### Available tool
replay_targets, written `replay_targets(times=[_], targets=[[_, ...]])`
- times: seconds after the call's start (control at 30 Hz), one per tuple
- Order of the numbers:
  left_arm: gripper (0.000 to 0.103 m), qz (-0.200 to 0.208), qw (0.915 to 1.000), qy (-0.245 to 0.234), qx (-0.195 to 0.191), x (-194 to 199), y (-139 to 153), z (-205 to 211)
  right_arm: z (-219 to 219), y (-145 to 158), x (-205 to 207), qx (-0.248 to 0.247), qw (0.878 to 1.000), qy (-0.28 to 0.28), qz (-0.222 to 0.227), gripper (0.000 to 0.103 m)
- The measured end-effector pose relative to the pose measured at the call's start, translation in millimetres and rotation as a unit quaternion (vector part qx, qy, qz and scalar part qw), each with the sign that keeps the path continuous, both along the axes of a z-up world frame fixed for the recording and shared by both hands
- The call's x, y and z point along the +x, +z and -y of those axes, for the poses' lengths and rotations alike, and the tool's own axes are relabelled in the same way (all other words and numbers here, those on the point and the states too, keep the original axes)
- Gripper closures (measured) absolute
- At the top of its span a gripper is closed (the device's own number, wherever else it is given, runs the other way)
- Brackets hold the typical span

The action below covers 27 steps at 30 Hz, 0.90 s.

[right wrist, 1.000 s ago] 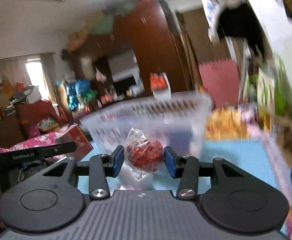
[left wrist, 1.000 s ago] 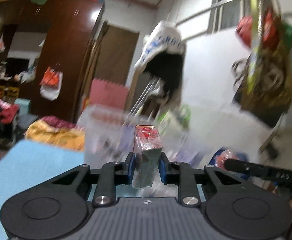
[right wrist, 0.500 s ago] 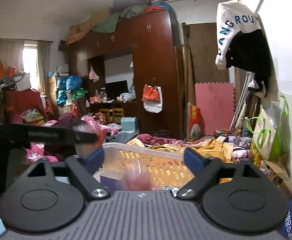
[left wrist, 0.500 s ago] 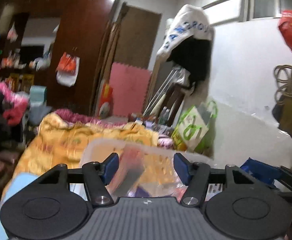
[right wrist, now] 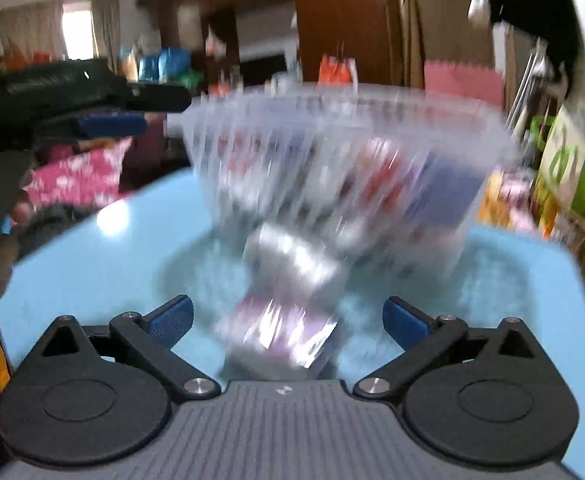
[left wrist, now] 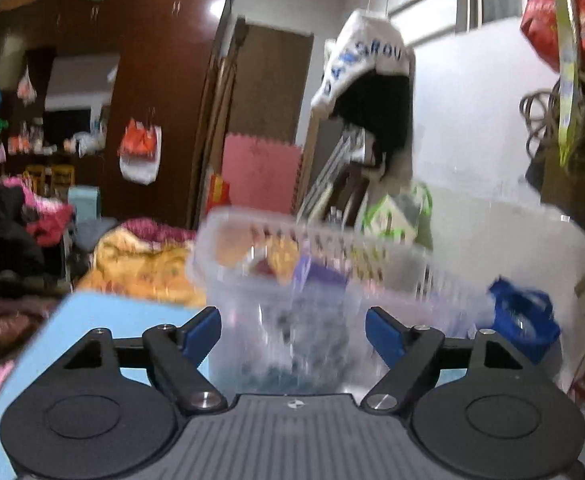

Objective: Organize objects
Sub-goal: 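Grasp white wrapped roll with left tool while right tool grasps pink-purple wrapped box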

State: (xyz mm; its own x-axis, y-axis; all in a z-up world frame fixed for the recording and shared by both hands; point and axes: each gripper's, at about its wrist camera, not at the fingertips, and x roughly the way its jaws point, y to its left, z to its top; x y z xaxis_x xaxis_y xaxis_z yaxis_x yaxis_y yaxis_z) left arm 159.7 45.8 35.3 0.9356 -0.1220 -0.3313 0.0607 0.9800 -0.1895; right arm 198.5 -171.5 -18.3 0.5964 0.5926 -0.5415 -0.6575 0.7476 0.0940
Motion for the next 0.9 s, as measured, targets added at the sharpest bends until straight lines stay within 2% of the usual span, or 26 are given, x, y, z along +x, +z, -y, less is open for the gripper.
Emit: replay_targets(times=[0.07, 0.13, 0.17, 0.37, 0.5, 0.7, 0.87, 0.9], targets=[[0.020, -0.017, 0.9998, -0.003, -0.002, 4.9, -12.0, -1.3, -3.4, -3.4, 4.6, -0.005, 1.000, 0.002, -0.015, 0.004], [0.020, -0.030, 0.9996, -0.001, 0.001, 6.8, -23.2, -0.3, 0.9, 0.5, 4.0, -0.004, 1.000, -0.006, -0.006, 0.024], [0.020, -0.034, 0.9994, -0.003, 0.004, 7.2, -27.2, 1.0, 4.2, 0.6, 2.8, -0.007, 1.000, -0.007, -0.003, 0.028], [0.020, -0.057, 0.9965, -0.032, 0.051, 11.7, -42.9, 34.1, 45.1, 1.6, 0.2, 0.020, 0.999, -0.046, 0.011, 0.028], [0.020, -0.072, 0.9942, -0.044, 0.066, 14.2, -49.6, 58.5, 70.4, 2.6, 2.7, 0.039, 0.996, -0.081, 0.018, 0.028], [0.020, -0.093, 0.9904, -0.050, 0.090, 24.8, -59.9, 88.3, 79.8, 1.0, 9.4, 0.087, 0.991, -0.098, 0.009, 0.028], [0.021, -0.113, 0.9865, -0.042, 0.111, 33.6, -66.4, 102.3, 79.5, 0.0, 7.6, 0.087, 0.991, -0.101, 0.017, 0.028], [0.025, -0.113, 0.9865, -0.039, 0.113, 32.6, -66.5, 102.3, 79.4, 0.1, 7.0, 0.087, 0.991, -0.101, 0.018, 0.028]])
